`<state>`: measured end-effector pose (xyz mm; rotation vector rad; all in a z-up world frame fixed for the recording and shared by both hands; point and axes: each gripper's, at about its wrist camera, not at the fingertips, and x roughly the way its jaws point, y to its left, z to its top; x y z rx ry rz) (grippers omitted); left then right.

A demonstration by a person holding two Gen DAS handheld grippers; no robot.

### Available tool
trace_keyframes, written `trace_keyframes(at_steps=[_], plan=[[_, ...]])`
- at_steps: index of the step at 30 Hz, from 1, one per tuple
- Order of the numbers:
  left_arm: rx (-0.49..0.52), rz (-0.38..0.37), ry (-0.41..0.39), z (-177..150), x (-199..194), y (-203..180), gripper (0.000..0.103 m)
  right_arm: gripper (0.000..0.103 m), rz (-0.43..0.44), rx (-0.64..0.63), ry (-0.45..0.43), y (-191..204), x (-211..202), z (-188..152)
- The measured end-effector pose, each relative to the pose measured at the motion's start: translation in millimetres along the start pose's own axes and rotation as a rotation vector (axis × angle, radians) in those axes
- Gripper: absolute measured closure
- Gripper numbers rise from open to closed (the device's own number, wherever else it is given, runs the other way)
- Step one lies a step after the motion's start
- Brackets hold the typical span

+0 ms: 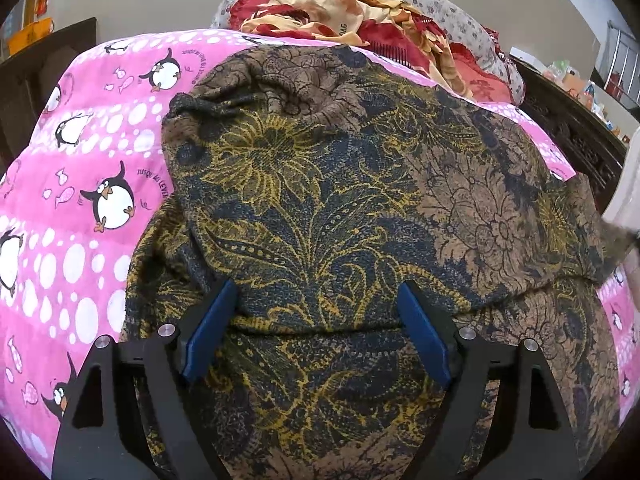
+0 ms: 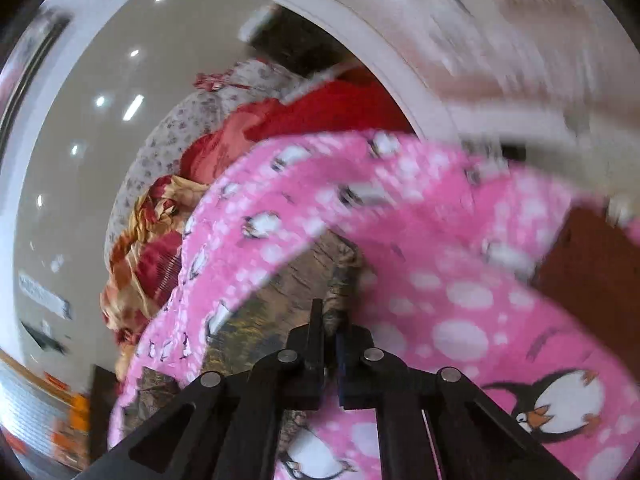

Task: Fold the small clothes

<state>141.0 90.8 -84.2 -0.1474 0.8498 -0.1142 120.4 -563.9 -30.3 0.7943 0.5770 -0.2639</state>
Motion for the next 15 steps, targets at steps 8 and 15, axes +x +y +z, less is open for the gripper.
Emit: trace_keyframes(at_steps=[8, 15], plan=[[-0.011, -0.017, -0.004, 1, 0, 3, 0.020, 0.100, 0.009, -0.274, -0.278, 109, -122, 74], [-0.034, -0.049, -0.012, 0, -4, 9, 0.020, 0.100, 0.266, -0.643, -0.072, 258, -90, -35]])
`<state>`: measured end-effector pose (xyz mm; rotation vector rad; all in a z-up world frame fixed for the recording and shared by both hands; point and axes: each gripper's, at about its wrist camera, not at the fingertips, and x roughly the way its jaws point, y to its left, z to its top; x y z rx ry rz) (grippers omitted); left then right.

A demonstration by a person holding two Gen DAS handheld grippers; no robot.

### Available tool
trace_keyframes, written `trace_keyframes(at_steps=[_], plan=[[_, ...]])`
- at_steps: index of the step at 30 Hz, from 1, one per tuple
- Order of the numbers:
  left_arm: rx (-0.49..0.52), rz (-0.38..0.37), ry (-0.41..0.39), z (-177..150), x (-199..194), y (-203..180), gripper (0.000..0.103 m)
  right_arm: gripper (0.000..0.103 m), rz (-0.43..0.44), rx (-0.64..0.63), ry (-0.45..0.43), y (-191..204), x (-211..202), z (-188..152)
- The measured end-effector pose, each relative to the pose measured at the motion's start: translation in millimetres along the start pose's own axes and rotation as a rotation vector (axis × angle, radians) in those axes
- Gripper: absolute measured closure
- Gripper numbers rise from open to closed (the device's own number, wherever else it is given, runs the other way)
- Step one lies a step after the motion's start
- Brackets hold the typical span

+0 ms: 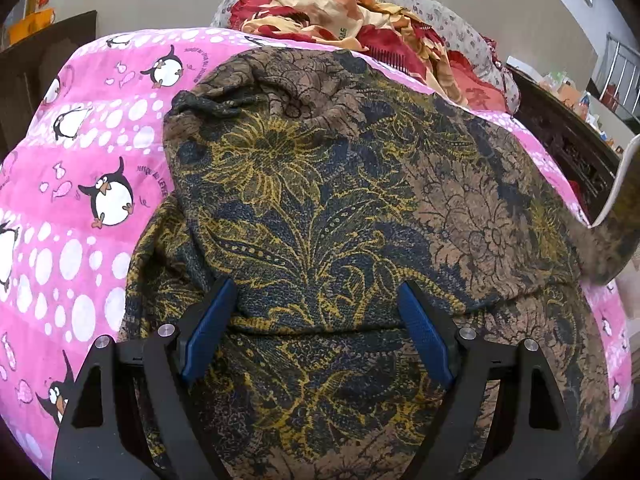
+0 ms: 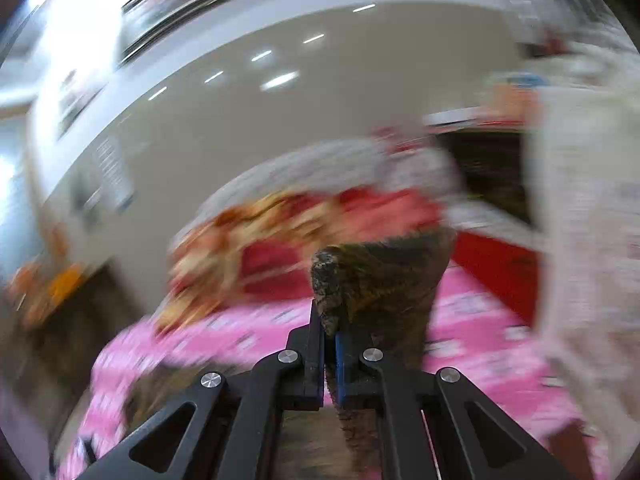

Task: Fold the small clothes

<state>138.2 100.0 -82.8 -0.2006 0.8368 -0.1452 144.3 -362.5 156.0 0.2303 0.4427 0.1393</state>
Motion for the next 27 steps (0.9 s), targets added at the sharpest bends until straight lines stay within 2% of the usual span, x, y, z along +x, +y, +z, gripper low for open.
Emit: trace_keyframes(at_steps=[3, 6, 9, 12, 13, 16, 18, 19, 21, 22, 24, 25, 26, 27], plan=[[-0.019, -0.024, -0.007, -1, -3, 3, 0.020, 0.100, 0.148, -0.090, 0.098, 83, 54, -35], [-0.062, -0.040, -0.023, -3, -15, 9, 0.020, 0.100, 0.293, -0.092, 0.191, 158, 112, -79], [-0.077, -0.045, -0.030, -11, -38, 10, 0.020, 0.100, 0.377, -0.075, 0.278, 203, 157, -121], [-0.062, -0.058, -0.068, -15, -61, 13, 0.020, 0.100, 0.396, -0.106, 0.393, 241, 191, -173], [-0.062, -0.062, -0.081, -13, -68, 14, 0.020, 0.100, 0.392, -0.116, 0.431, 246, 202, -189], [-0.045, -0.133, -0.088, 2, -75, 12, 0.020, 0.099, 0.306, -0.175, 0.547, 251, 221, -230], [-0.026, -0.156, -0.082, 12, -69, 8, 0.020, 0.087, 0.286, -0.206, 0.573, 245, 216, -242], [-0.020, -0.193, -0.066, 20, -58, 5, 0.020, 0.082, 0.293, -0.214, 0.557, 240, 206, -241], [-0.033, -0.259, -0.014, 31, -37, 3, 0.020, 0.049, 0.288, -0.241, 0.521, 227, 177, -239], [-0.047, -0.295, 0.027, 36, -18, 3, 0.020, 0.043, 0.257, -0.276, 0.514, 220, 164, -241], [-0.095, -0.362, 0.125, 37, 11, 5, 0.020, 0.040, 0.209, -0.361, 0.514, 213, 143, -251], [-0.126, -0.394, 0.143, 35, 23, 8, 0.020, 0.040, 0.206, -0.411, 0.534, 204, 129, -263], [-0.125, -0.407, 0.102, 34, 21, 9, 0.020, 0.039, 0.209, -0.439, 0.550, 198, 122, -273], [-0.132, -0.413, 0.102, 33, 20, 10, 0.020, 0.036, 0.204, -0.467, 0.548, 193, 116, -281]])
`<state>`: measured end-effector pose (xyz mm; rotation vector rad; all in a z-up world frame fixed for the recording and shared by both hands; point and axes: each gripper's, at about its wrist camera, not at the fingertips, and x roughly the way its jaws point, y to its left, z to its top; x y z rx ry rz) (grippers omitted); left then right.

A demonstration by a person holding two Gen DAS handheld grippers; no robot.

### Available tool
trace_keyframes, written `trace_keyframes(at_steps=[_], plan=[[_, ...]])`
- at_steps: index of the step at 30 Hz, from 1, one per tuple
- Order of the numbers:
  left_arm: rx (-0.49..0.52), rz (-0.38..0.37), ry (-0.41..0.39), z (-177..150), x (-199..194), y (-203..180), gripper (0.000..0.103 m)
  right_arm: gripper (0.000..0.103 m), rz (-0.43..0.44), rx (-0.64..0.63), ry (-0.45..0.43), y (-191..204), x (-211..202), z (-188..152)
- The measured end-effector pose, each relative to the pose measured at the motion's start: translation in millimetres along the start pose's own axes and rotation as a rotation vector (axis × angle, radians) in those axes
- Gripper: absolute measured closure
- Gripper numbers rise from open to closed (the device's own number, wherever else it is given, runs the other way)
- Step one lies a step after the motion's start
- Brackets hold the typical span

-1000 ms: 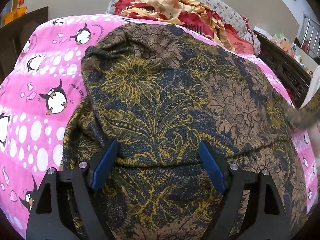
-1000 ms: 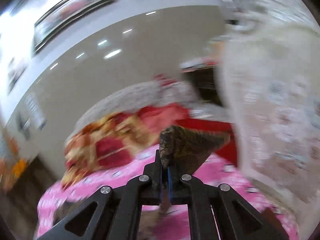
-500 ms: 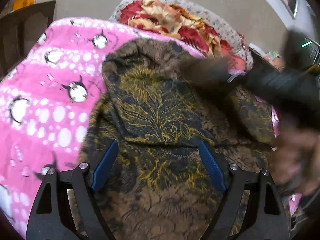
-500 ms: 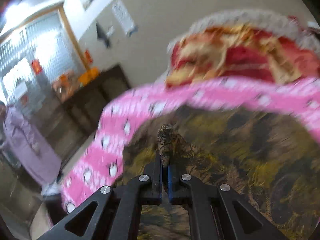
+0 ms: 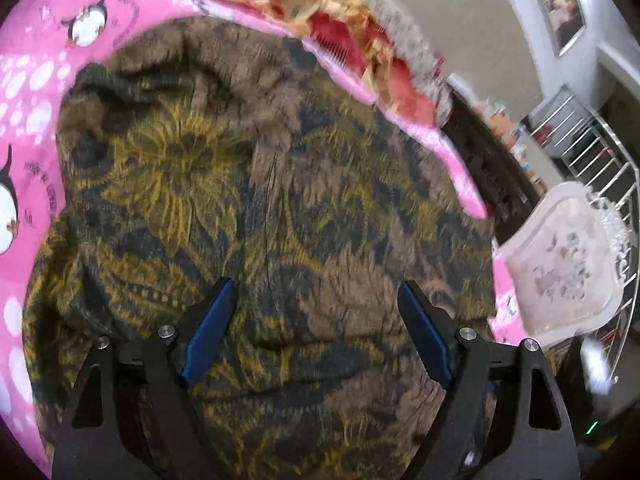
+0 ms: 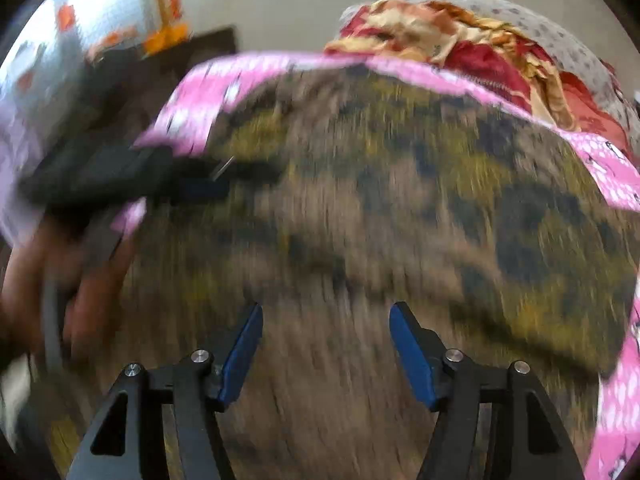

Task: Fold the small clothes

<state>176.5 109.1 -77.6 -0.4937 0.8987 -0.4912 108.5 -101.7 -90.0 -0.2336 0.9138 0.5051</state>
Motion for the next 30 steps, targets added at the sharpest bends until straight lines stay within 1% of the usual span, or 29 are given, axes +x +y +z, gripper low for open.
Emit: trace_keyframes(at_steps=[1, 2, 5, 7, 9, 10, 11, 13, 15, 18, 20, 21, 23, 24, 27, 30], plan=[[-0.012, -0.007, -0.003, -2, -1, 0, 0.020, 0.033, -0.028, -0.016, -0.039, 0, -6, -14], [-0.021, -0.021, -0.007, -3, -3, -1, 0.020, 0.029, -0.032, 0.000, -0.049, -2, -8, -17], [-0.023, -0.051, 0.030, 3, 1, 0, 0.020, 0.027, -0.077, 0.049, -0.051, -9, 0, -14], [-0.050, -0.090, 0.054, 9, 2, 2, 0.020, 0.027, -0.069, 0.066, -0.054, -12, 4, -7], [-0.066, -0.120, 0.059, 12, 1, 2, 0.020, 0.027, -0.059, 0.076, -0.059, -15, 4, -8], [-0.070, -0.131, 0.055, 13, -1, 1, 0.023, 0.027, -0.060, 0.077, -0.059, -13, 4, -5], [-0.070, -0.146, 0.050, 13, -3, 0, 0.034, 0.027, -0.063, 0.074, -0.058, -12, 5, -4], [-0.061, -0.153, 0.041, 18, -4, -3, 0.042, 0.027, -0.071, 0.067, -0.058, -10, 6, -2], [-0.036, -0.092, 0.024, 25, 1, -6, 0.042, 0.027, -0.070, 0.068, -0.059, -11, 6, -2], [-0.016, -0.028, 0.037, 30, 14, -5, 0.042, 0.027, -0.064, 0.073, -0.058, -11, 4, -5], [0.017, 0.012, 0.038, 30, 19, -8, 0.045, 0.027, -0.060, 0.077, -0.058, -12, 5, -6], [0.023, 0.023, 0.034, 29, 20, -8, 0.050, 0.027, -0.058, 0.078, -0.057, -12, 5, -6], [0.016, 0.045, 0.038, 29, 22, -6, 0.088, 0.027, -0.056, 0.082, -0.058, -13, 6, -5], [0.004, 0.044, 0.042, 28, 23, -3, 0.094, 0.027, -0.057, 0.081, -0.058, -13, 6, -5], [0.023, 0.046, 0.010, 25, 15, -4, 0.098, 0.027, -0.057, 0.082, -0.058, -14, 6, -5], [0.072, 0.069, -0.040, 23, 1, -15, 0.100, 0.027, -0.057, 0.081, -0.058, -13, 6, -5]])
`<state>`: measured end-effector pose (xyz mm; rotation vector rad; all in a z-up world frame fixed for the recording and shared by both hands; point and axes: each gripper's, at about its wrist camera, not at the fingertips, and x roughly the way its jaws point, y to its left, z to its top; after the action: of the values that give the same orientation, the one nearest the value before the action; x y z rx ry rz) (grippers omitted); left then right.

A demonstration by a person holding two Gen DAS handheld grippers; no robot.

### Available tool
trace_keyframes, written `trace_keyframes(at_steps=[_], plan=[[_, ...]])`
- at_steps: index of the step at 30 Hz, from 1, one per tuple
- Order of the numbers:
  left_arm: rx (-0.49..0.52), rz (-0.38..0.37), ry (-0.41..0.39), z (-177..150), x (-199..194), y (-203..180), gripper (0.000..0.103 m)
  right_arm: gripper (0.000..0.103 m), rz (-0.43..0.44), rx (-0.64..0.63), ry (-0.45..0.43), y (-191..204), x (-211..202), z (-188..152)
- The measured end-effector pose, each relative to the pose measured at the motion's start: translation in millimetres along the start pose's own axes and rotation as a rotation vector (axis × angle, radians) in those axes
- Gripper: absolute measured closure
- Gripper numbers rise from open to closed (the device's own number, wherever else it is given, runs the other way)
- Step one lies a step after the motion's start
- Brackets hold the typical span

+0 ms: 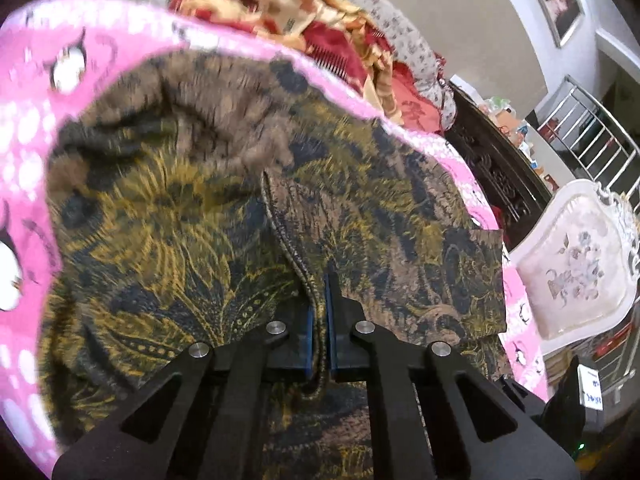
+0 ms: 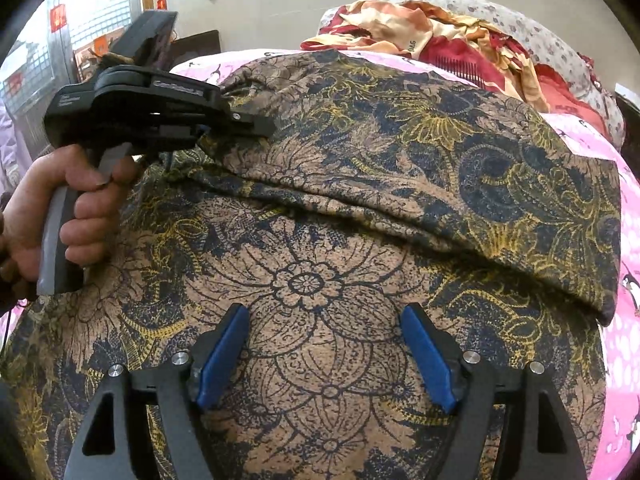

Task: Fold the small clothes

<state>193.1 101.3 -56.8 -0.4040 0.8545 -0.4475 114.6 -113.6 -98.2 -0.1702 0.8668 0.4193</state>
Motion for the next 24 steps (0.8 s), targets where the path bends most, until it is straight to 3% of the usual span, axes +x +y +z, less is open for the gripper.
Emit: trace_keyframes(at_steps=[3, 7, 11, 16, 18, 20, 24], plan=[[0.042, 0.043, -0.070, 6, -25, -3, 0.100, 0.027, 0.000, 0.001, 0.001, -1, 0, 0], [0.010, 0.079, -0.105, 12, -54, 22, 0.100, 0.027, -0.001, 0.002, 0.002, -2, 1, 0], [-0.020, 0.143, -0.089, 12, -63, 52, 0.100, 0.026, 0.003, 0.007, 0.003, -2, 1, 0], [-0.032, 0.228, -0.019, 5, -43, 70, 0.099, 0.026, 0.002, 0.007, 0.004, -2, 2, 0], [-0.051, 0.260, -0.003, 2, -40, 73, 0.093, 0.026, -0.001, 0.005, 0.005, -2, 2, 0], [-0.068, 0.282, -0.021, -2, -47, 72, 0.084, 0.023, -0.015, 0.002, 0.008, -1, 2, 0], [-0.044, 0.372, -0.112, -2, -76, 63, 0.084, 0.025, -0.022, 0.014, 0.018, 0, -4, 1]])
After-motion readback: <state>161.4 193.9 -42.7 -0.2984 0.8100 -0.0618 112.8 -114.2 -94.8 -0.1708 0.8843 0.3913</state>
